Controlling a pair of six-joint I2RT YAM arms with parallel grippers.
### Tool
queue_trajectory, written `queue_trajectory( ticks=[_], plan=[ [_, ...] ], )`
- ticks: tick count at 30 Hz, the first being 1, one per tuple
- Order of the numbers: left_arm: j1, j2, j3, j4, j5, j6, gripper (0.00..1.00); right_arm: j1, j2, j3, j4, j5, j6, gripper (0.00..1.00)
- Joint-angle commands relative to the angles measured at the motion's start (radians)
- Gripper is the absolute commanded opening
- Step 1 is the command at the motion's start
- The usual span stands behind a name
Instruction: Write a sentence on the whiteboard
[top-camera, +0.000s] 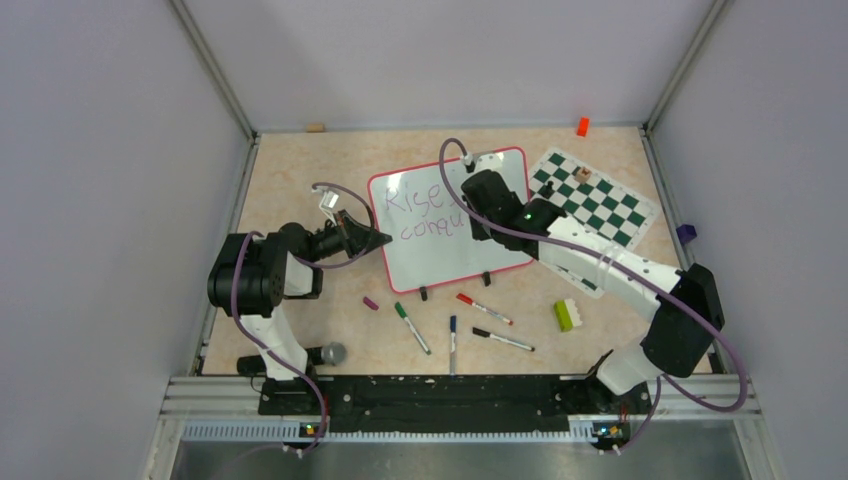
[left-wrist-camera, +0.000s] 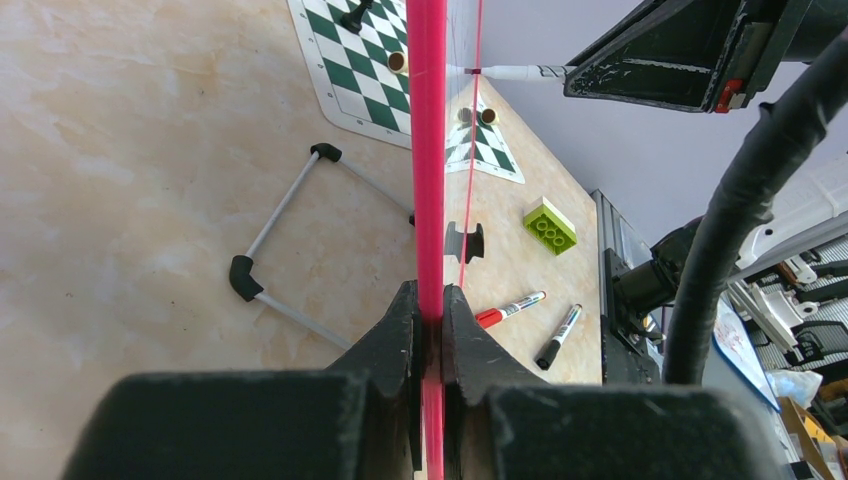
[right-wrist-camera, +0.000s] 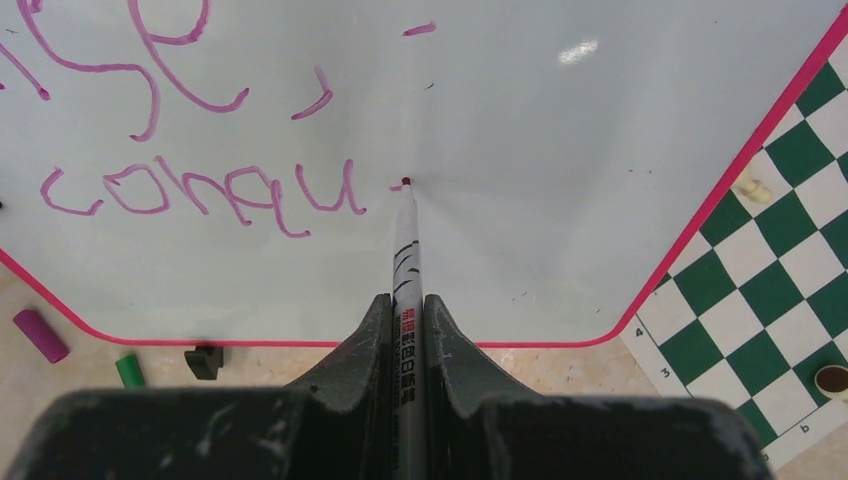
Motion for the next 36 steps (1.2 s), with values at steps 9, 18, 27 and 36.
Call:
queue_trajectory(
  ticks=[9, 18, 27, 36],
  plan=[
    [-0.012, 0.004, 0.01, 0.094, 0.031, 0.037, 0.0, -0.019, 0.019, 0.037, 0.053, -0.056, -0.021, 0.0],
    [-0.012, 0.002, 0.009, 0.094, 0.031, 0.036, 0.0, -0.019, -0.012, -0.015, 0.035, -0.078, -0.017, 0.0],
    [-0.012, 0.002, 0.009, 0.094, 0.03, 0.037, 0.0, -0.019, -0.023, -0.026, -0.025, -0.018, -0.012, 0.0],
    [-0.012, 0.001, 0.007, 0.094, 0.03, 0.037, 0.0, -0.019, -0.015, 0.031, -0.056, 0.078, -0.013, 0.0]
  ],
)
